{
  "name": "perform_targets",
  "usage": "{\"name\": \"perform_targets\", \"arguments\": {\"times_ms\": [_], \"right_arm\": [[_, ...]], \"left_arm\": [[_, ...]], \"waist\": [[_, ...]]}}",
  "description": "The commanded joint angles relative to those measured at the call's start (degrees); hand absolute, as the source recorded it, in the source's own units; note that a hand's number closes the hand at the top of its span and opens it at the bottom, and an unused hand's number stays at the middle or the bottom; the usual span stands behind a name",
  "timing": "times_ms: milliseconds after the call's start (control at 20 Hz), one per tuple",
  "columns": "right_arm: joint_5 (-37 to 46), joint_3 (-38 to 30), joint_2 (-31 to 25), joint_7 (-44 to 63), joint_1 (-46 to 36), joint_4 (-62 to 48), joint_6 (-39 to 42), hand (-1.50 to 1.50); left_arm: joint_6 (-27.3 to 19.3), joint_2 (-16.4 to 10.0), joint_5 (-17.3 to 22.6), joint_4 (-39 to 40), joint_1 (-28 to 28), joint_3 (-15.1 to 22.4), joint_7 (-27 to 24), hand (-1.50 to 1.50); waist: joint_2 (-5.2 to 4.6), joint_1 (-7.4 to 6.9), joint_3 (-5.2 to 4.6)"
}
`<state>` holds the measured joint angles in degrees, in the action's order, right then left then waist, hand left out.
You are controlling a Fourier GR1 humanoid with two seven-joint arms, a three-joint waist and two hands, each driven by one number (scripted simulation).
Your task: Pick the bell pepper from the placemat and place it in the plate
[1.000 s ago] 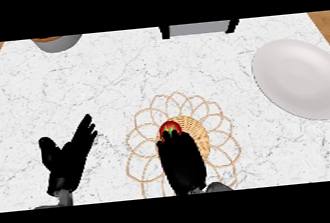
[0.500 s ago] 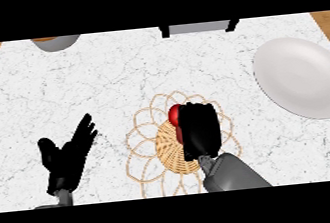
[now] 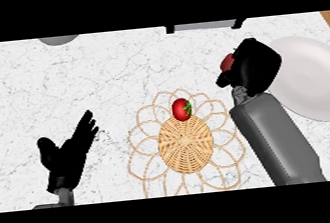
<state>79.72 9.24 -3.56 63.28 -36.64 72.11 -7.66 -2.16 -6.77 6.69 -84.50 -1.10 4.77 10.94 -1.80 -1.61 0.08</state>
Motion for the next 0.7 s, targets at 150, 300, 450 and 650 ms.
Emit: {"name": "perform_targets", "arguments": {"times_ms": [150,300,450,650], "right_arm": [[13.1,-12.41,-3.09,16.42,-10.21,-5.11,-9.61,1.5],[17.93,-16.52,-3.61,18.19,-12.26,-6.16,-12.71,1.5],[21.98,-20.31,-3.08,19.37,-11.32,-5.92,-18.14,1.5],[27.92,-24.02,-2.09,19.54,-9.88,-4.58,-24.36,1.5]], "left_arm": [[0.67,0.53,-0.82,0.54,0.49,2.01,0.81,0.0],[1.05,0.81,-0.62,0.82,1.73,2.38,1.5,0.0],[0.35,0.71,-1.05,0.56,2.09,2.18,1.91,0.0],[-0.11,0.69,-1.43,1.6,1.88,1.86,1.53,0.0]], "waist": [[-0.54,-2.6,-0.14],[-0.92,-3.01,-0.07],[-0.98,-3.1,0.13],[-0.71,-2.6,0.12]]}}
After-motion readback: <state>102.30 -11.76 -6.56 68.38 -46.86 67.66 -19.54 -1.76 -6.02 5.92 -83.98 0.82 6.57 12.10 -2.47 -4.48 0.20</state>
